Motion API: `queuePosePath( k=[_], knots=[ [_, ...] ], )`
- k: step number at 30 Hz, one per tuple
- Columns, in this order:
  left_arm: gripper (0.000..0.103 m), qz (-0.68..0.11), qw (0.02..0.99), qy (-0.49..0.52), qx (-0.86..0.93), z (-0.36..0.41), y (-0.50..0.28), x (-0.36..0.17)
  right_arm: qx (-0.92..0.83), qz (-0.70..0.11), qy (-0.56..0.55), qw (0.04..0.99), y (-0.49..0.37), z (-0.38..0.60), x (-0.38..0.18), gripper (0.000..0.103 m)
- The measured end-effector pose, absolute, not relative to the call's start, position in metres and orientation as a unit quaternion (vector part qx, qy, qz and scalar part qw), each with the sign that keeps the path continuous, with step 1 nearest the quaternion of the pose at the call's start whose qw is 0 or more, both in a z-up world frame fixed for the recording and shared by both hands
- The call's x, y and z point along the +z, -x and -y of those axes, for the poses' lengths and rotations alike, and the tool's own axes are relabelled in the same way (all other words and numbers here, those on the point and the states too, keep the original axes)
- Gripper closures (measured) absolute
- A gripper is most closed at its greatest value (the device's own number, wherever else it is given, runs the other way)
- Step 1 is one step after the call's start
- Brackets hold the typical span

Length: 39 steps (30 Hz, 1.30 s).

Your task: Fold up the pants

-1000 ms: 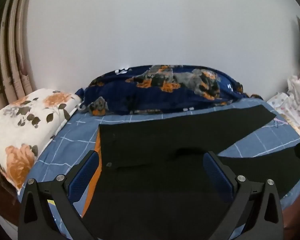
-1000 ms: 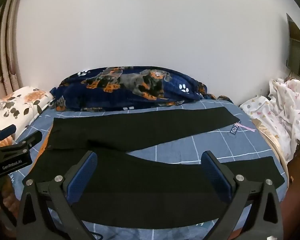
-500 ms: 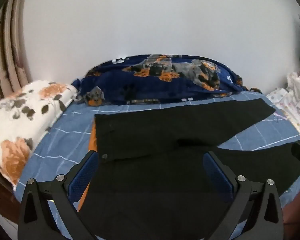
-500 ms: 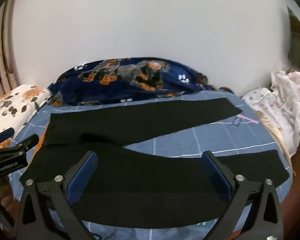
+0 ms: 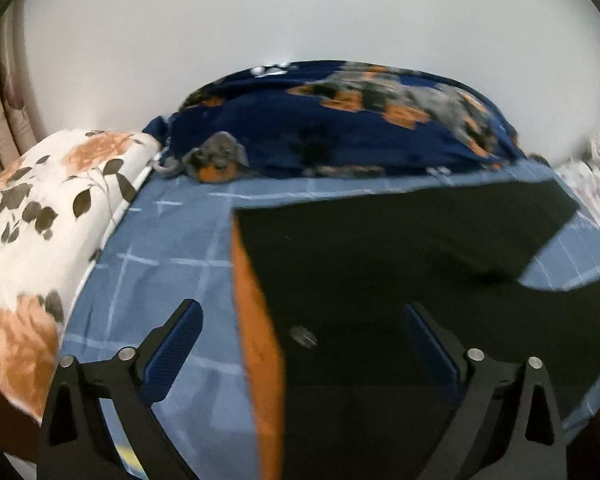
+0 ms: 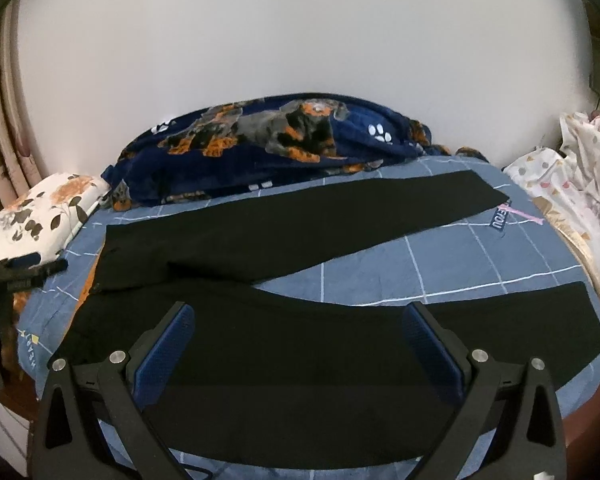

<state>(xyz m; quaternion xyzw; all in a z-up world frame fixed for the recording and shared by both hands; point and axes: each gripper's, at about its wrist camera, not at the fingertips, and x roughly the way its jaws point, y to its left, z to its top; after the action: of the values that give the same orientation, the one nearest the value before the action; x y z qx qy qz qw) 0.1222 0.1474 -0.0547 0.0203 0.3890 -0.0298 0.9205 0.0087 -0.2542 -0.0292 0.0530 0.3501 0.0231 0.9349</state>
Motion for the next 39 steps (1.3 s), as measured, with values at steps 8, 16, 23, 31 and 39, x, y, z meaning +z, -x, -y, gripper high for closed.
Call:
queuePosePath(
  k=[8,16,23,31,39],
  knots=[
    [0.005,-0.43,0.902,0.021,-0.039,-0.219,-0.234,-0.094,0.024,-0.387,-0.064,0.92,-0.036,0.252,-0.053,0.0],
    [0.012,-0.465,0.879,0.015,-0.103,-0.221,-0.295,-0.126,0.015,-0.426,-0.055,0.903,-0.054,0.246,-0.08,0.0],
    [0.046,-0.516,0.842,0.005,-0.158,-0.204,-0.323,-0.155,0.008,-0.44,-0.061,0.896,-0.062,0.247,-0.088,0.0],
    [0.092,-0.464,0.879,0.008,-0.111,-0.184,-0.297,-0.121,0.024,-0.43,-0.072,0.9,-0.066,0.253,-0.08,0.0],
    [0.092,-0.352,0.926,0.026,-0.134,-0.163,-0.195,-0.036,0.099,-0.421,-0.227,0.873,-0.108,0.3,-0.064,0.0]
  ],
)
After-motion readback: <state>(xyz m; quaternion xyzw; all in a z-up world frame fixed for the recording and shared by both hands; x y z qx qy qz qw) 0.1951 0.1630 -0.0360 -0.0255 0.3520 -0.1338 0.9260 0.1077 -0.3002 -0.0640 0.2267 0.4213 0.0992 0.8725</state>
